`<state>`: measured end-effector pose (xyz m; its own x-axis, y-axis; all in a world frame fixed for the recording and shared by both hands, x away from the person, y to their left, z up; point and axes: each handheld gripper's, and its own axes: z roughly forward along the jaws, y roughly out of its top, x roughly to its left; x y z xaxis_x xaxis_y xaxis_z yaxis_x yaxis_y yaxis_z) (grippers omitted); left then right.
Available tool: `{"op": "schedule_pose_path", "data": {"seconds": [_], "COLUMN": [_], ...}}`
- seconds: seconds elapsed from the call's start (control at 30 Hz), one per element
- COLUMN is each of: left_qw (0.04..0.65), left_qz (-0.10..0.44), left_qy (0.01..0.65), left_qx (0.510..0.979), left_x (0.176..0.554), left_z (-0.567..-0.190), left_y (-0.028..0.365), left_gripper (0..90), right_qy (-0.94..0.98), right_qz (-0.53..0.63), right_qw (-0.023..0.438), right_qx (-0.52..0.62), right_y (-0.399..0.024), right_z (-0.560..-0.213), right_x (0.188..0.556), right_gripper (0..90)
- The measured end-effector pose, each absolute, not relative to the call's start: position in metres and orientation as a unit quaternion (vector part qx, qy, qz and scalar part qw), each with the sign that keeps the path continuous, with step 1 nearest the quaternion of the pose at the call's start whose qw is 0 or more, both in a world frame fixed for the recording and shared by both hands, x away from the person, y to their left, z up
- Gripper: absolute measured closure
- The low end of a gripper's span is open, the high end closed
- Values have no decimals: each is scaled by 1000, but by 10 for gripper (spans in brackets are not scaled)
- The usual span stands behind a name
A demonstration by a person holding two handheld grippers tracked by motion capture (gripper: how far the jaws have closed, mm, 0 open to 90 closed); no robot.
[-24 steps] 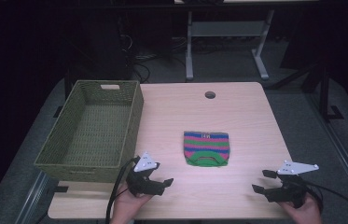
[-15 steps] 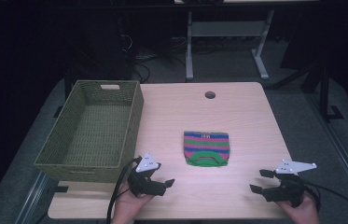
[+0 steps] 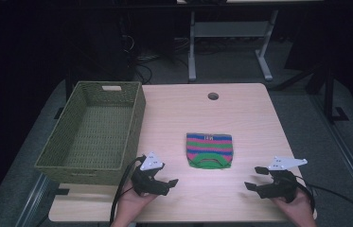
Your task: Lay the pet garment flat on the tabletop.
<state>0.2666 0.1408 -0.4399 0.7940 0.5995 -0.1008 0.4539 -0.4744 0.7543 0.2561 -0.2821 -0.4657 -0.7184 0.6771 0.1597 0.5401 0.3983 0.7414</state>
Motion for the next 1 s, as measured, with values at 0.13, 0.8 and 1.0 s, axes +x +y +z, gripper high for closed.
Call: {"op": "schedule_pose_path", "data": {"seconds": [0.13,0.8,1.0], "left_qw": [420,429,431], "left_qz": [80,66,61], "left_qy": [311,300,297], "left_qx": [849,850,850], "left_x": [269,297,312], "left_z": [-439,-424,-422], "left_y": [140,114,103], "left_gripper": [222,204,217], "right_qy": [834,838,845], "right_qz": [410,410,399], "right_qw": [69,45,37], "right_qx": [363,357,354], "right_y": [-283,-275,-268], "right_z": [-462,-433,-430], "right_x": [262,303,313], "right_gripper": [221,204,203]}}
